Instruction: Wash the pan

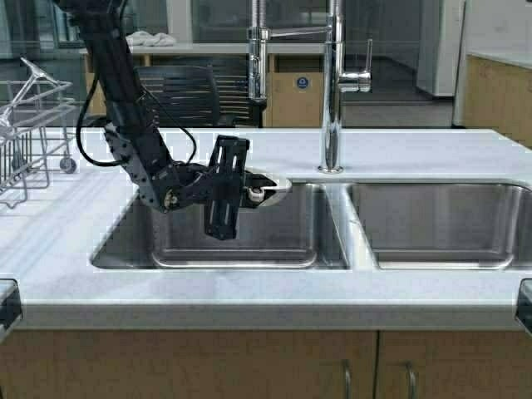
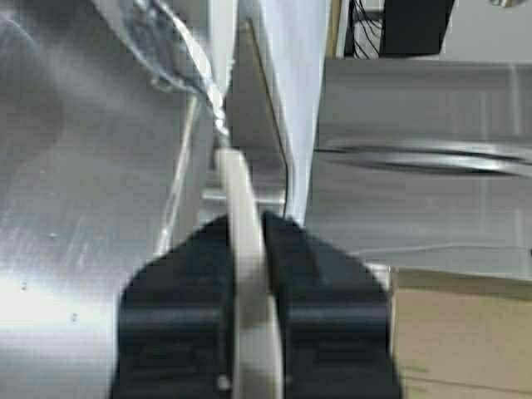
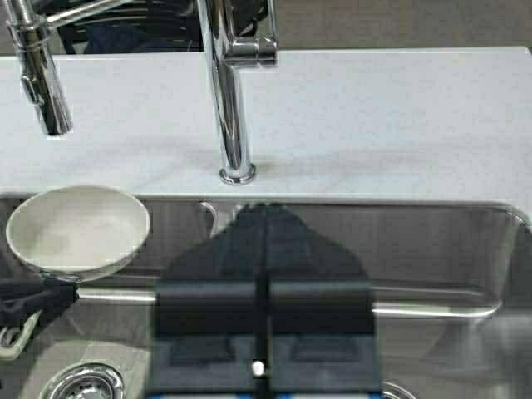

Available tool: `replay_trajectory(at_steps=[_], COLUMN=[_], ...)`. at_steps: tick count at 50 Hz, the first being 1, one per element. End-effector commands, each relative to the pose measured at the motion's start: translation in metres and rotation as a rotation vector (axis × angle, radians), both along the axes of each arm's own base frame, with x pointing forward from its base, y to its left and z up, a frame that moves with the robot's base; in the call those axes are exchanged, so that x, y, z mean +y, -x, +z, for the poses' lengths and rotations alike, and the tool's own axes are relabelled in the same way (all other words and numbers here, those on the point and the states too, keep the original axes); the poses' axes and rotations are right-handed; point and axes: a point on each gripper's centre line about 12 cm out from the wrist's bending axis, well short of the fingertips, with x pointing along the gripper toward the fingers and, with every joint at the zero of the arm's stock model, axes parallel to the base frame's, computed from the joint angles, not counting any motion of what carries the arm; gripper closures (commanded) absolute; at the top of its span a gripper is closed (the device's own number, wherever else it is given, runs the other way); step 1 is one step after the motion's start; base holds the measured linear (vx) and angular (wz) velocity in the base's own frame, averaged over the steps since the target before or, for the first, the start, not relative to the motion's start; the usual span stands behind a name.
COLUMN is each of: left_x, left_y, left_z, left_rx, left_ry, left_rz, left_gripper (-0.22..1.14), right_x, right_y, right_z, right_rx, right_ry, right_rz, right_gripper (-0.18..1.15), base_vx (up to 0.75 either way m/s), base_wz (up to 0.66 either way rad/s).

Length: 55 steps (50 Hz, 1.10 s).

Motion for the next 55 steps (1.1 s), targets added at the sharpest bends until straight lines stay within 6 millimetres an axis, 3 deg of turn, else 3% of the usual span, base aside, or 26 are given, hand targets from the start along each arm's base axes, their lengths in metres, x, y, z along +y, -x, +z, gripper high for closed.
replay_trajectory(at_steps=[1, 21, 32, 45, 55], left_x=[-0.028, -0.061, -0.061, -0.046, -0.044], left_y=[0.012, 0.075, 0.098, 0.115, 0.118], left_z=[0.046, 0.051, 0.052, 0.054, 0.057], left_rx=[-0.093, -0.078, -0.08, -0.078, -0.092], left_ry=[0.048, 0.089, 0.121, 0.112, 0.126], left_rz=[-0.073, -0.178, -0.194, -0.156, -0.157], left_gripper=[0.89, 0.89, 0.89, 0.89, 0.89], right_x=[0.0, 0.002, 0.002, 0.003, 0.006], right_y=[-0.001, -0.005, -0.009, -0.016, -0.041], right_z=[0.003, -0.004, -0.007, -0.011, -0.011], right_rx=[-0.004, 0.048, 0.063, 0.082, 0.132], right_ry=[-0.006, -0.002, 0.001, 0.013, 0.048], right_rz=[0.0, 0.005, 0.005, 0.007, 0.014], right_gripper=[0.91, 0.91, 0.91, 0.91, 0.91], base_vx=[0.2, 0.15, 0.1, 0.08, 0.04], base_wz=[0.18, 0.16, 0.04, -0.05, -0.01])
